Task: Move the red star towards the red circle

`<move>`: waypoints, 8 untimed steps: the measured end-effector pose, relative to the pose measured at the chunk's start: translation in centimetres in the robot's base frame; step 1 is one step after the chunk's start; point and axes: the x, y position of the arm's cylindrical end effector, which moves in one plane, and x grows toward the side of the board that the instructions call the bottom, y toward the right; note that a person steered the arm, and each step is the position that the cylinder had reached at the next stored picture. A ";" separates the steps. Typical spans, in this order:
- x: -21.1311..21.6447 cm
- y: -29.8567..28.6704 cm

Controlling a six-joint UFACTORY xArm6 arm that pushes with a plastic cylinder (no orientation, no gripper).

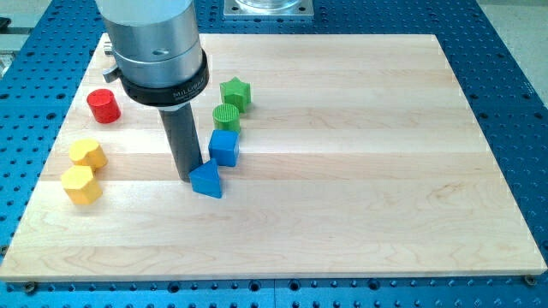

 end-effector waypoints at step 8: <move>-15.5 -14.4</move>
